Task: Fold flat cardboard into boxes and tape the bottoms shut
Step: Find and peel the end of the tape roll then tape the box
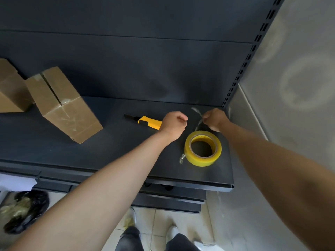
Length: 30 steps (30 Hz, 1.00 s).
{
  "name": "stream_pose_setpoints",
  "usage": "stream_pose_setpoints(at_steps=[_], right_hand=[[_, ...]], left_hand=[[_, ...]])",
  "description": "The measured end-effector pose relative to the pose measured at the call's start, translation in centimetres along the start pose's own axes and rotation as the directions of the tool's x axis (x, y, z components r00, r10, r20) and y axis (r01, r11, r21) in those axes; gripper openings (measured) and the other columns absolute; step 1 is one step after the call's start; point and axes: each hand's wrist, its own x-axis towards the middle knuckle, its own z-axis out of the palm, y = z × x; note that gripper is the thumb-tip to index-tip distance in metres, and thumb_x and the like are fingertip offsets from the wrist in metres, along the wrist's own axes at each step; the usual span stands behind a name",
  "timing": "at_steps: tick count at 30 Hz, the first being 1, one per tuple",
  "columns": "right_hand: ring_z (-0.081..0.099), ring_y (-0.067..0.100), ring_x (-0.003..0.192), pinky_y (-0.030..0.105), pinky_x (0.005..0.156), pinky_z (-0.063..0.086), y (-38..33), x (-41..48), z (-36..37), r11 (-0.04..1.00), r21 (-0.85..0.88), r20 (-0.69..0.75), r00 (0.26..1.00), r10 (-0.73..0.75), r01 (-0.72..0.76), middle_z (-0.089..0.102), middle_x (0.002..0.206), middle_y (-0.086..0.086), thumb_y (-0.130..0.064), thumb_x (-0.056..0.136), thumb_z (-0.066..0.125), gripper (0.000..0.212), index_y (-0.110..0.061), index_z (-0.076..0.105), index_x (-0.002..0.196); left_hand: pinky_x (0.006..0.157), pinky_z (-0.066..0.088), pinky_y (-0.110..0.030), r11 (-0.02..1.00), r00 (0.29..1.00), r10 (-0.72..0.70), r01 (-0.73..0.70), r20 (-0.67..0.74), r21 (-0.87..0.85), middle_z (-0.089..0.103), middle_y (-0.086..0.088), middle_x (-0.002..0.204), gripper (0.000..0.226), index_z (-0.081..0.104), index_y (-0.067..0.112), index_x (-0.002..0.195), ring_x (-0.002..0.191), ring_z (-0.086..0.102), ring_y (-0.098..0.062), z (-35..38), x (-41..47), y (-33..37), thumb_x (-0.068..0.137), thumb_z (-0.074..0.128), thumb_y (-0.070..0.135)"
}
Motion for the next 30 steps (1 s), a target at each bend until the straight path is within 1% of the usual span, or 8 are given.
stream_pose_setpoints(at_steps=[3,8,14,18,21,24,27,30], right_hand=[[0.062,0.032,0.102,0.035,0.088,0.050,-0.1,-0.1,-0.3,0.992,0.124,-0.110,0.994,-0.022,0.036,0.068,0.107,0.018,-0.010,0.095,0.050,0.024,0.000,0.069,0.105],[0.060,0.013,0.065,0.020,0.062,0.049,-0.8,-1.1,-1.7,0.925,0.375,-0.022,0.998,-0.064,0.068,0.067,0.073,0.011,-0.003,0.078,0.066,0.014,0.002,0.074,0.088],[0.053,0.006,0.050,0.012,0.050,0.044,-0.3,-1.5,-2.9,0.866,0.493,0.070,0.989,-0.133,0.082,0.060,0.063,0.010,0.007,0.083,0.062,0.009,0.006,0.070,0.087],[0.052,0.009,0.055,0.020,0.056,0.046,-0.4,-1.0,-2.5,0.895,0.440,0.014,0.996,-0.084,0.069,0.060,0.062,0.005,0.004,0.083,0.059,0.014,-0.003,0.070,0.078],[0.053,0.005,0.057,0.020,0.057,0.044,-0.8,-1.0,-2.2,0.903,0.419,0.000,0.994,-0.108,0.098,0.060,0.061,-0.002,-0.001,0.081,0.065,0.010,-0.007,0.069,0.075],[0.053,0.008,0.056,0.020,0.056,0.046,-1.1,-1.3,-2.0,0.891,0.437,0.000,0.991,-0.138,0.124,0.061,0.062,0.001,-0.003,0.080,0.068,0.006,-0.005,0.068,0.075],[0.061,0.010,0.062,0.020,0.058,0.054,-1.2,-1.9,-2.1,0.745,0.663,0.094,0.980,-0.178,0.072,0.067,0.074,0.006,0.009,0.081,0.064,0.016,-0.002,0.067,0.093],[0.070,0.017,0.074,0.022,0.067,0.057,-0.7,-2.3,-2.7,0.485,0.870,0.192,0.968,-0.163,-0.091,0.072,0.086,0.008,0.001,0.087,0.063,0.023,-0.008,0.063,0.108]], left_hand=[[0.086,0.053,-0.036,0.995,0.998,0.060,-0.060,0.001,0.085,0.061,-0.007,0.096,0.030,0.061,0.007,0.115,0.098,0.063,-0.027,1.7,0.9,1.0,0.086,0.067,0.007],[0.080,0.042,-0.019,0.971,0.992,0.124,-0.124,0.014,0.205,0.064,-0.007,0.111,0.055,0.052,0.010,0.134,0.095,0.059,-0.015,2.8,2.1,1.5,0.083,0.072,0.014],[0.084,0.055,-0.039,0.968,0.993,0.101,-0.112,0.063,0.224,0.070,-0.011,0.097,0.015,0.073,0.004,0.099,0.091,0.065,-0.027,2.0,2.9,1.4,0.086,0.067,0.007],[0.076,0.047,-0.029,0.974,0.986,0.031,-0.067,0.164,0.216,0.061,-0.007,0.087,0.011,0.071,0.002,0.091,0.080,0.055,-0.017,2.3,2.6,1.8,0.082,0.068,0.009],[0.091,0.048,-0.041,0.983,0.995,-0.007,-0.011,0.097,0.185,0.058,-0.022,0.109,0.024,0.070,0.002,0.087,0.104,0.058,-0.033,2.4,2.4,2.1,0.081,0.073,0.025],[0.073,0.048,-0.041,0.972,1.000,0.006,-0.005,-0.002,0.234,0.066,-0.026,0.103,0.023,0.073,-0.002,0.085,0.103,0.061,-0.039,2.4,2.7,2.2,0.086,0.069,0.020],[0.069,0.051,-0.024,0.979,0.985,-0.123,0.140,-0.123,0.146,0.072,-0.011,0.098,0.019,0.074,0.004,0.098,0.090,0.069,-0.022,1.6,3.6,2.1,0.085,0.071,0.017],[0.079,0.058,-0.033,0.962,0.937,-0.272,0.272,-0.218,-0.034,0.073,-0.010,0.094,0.015,0.074,0.005,0.092,0.084,0.071,-0.023,0.7,4.1,2.2,0.083,0.074,0.017]])
